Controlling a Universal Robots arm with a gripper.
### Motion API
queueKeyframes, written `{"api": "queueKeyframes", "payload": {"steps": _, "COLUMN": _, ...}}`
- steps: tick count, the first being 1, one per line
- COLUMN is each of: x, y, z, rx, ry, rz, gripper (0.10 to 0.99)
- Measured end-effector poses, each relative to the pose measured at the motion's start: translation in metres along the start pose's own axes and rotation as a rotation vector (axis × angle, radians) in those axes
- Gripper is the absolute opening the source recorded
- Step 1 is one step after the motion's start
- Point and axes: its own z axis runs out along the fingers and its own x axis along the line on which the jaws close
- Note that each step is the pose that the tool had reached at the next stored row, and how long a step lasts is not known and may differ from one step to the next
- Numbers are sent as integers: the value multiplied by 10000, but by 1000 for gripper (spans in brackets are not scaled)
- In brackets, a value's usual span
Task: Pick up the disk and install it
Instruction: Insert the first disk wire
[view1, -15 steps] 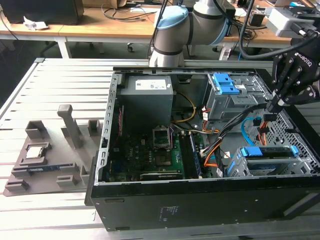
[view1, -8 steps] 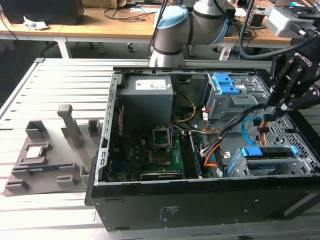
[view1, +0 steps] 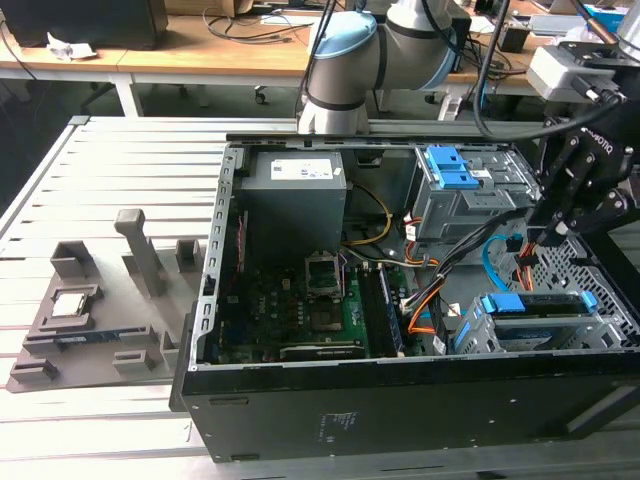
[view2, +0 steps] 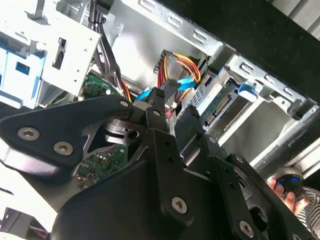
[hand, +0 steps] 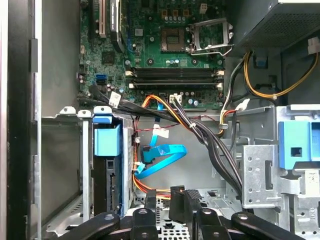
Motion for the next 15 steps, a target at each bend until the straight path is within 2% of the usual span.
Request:
{"api": "queueKeyframes", "payload": {"steps": 2, "x": -81, "y": -28, "z": 41, "rx": -5, "ry": -2, "rz": 0, "gripper": 361}}
{"api": "queueKeyframes", "payload": {"steps": 4, "x": -110, "y": -34, "z": 61, "rx": -5, "ry": 10, "rz": 1, "gripper": 361}}
{"api": "queueKeyframes", "payload": {"steps": 5, "x": -110, "y": -35, "z": 77, "rx": -5, "ry": 33, "rz": 4, "gripper": 361}}
{"api": "queueKeyframes", "payload": {"steps": 8, "x": -111, "y": -38, "z": 106, "rx": -4, "ry": 177, "rz": 8, "gripper": 361}}
{"api": "queueKeyframes", "payload": {"steps": 9, "x": -110, "y": -38, "z": 110, "rx": -2, "ry": 268, "rz": 12, "gripper": 361}}
{"api": "queueKeyframes", "payload": {"steps": 12, "x": -111, "y": -38, "z": 109, "rx": -2, "ry": 274, "rz": 12, "gripper": 361}}
{"api": "queueKeyframes", "payload": {"steps": 13, "x": -111, "y": -38, "z": 109, "rx": -3, "ry": 275, "rz": 12, "gripper": 345}}
{"api": "queueKeyframes", "payload": {"steps": 15, "x": -111, "y": -38, "z": 109, "rx": -3, "ry": 277, "rz": 12, "gripper": 216}}
